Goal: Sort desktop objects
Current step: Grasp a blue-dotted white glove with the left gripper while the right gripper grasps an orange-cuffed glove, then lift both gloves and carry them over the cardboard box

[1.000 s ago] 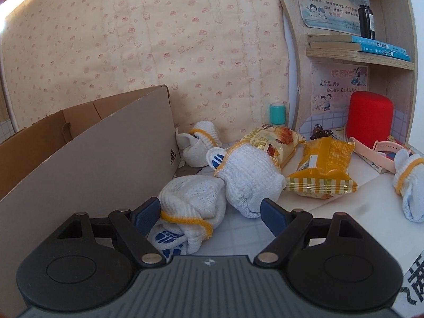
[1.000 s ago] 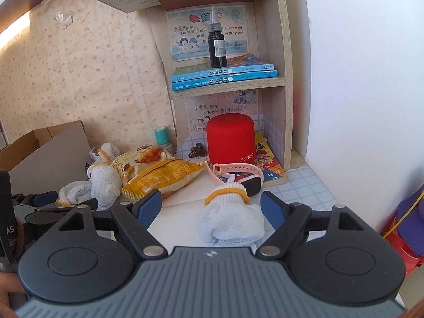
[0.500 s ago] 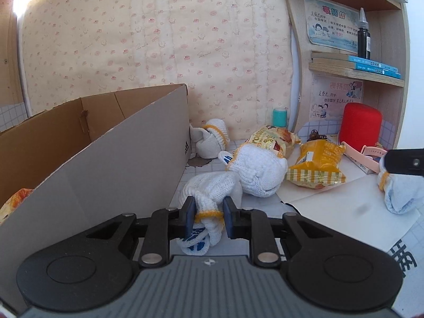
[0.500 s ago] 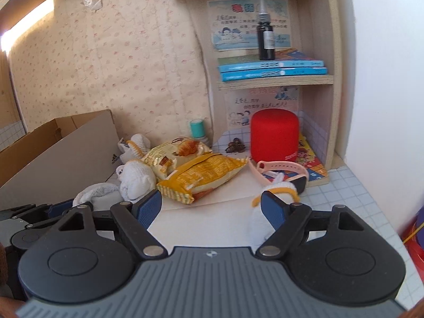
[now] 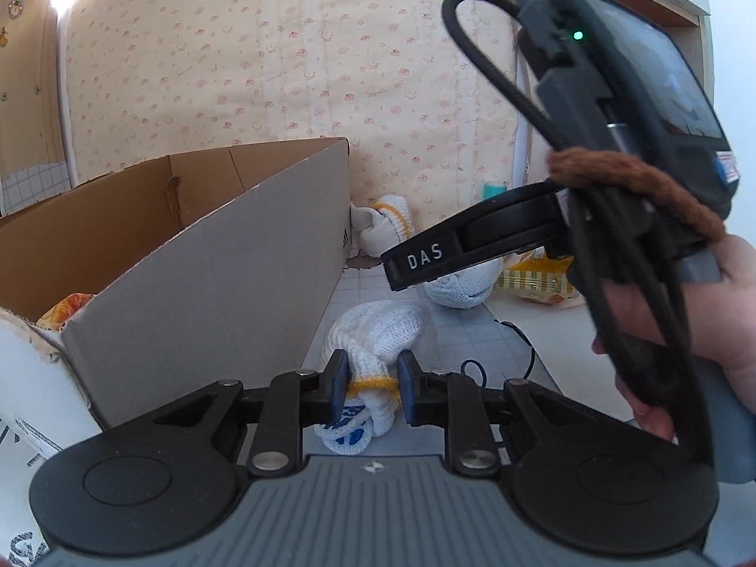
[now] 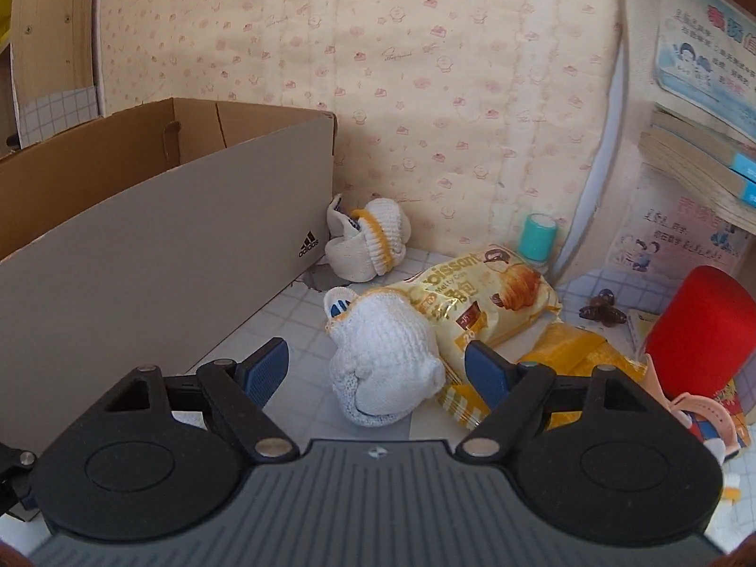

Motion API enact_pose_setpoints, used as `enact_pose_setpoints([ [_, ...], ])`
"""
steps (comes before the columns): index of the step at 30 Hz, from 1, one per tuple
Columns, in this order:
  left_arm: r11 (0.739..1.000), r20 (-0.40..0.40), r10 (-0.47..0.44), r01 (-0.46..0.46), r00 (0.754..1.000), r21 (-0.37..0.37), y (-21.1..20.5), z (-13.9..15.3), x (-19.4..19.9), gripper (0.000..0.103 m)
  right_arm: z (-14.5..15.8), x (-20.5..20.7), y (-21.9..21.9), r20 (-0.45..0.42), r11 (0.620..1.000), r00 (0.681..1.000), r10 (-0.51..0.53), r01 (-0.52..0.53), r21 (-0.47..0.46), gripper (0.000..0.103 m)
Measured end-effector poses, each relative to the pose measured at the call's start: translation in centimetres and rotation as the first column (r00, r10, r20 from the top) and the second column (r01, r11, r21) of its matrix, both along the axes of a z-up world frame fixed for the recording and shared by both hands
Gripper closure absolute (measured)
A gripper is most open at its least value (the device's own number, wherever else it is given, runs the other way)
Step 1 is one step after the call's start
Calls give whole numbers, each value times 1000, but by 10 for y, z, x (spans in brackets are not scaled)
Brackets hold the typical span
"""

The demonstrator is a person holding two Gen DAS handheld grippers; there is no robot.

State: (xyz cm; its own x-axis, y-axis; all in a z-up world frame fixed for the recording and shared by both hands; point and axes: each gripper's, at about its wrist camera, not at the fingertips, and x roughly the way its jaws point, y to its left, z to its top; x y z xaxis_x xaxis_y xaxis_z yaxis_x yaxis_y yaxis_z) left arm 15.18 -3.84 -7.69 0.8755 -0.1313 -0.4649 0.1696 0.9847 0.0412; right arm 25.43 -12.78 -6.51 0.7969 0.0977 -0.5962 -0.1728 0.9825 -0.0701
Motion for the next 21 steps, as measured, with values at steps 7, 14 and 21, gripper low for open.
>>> enact_pose_setpoints([
  [7,1000,2,2,-2,1000,-3,2,2,2,73,-17,27,1,-92,1000,996,-9,9,-1,50],
  [14,1000,18,-12,11,1000,5,-3,5,6,55,-3,5,-8,-59,996,998,-21,26,90,52],
  [21,999,3,0,0,1000,43,-16,2,19,40,25,-37,-22,21,996,999,-46,44,74,51],
])
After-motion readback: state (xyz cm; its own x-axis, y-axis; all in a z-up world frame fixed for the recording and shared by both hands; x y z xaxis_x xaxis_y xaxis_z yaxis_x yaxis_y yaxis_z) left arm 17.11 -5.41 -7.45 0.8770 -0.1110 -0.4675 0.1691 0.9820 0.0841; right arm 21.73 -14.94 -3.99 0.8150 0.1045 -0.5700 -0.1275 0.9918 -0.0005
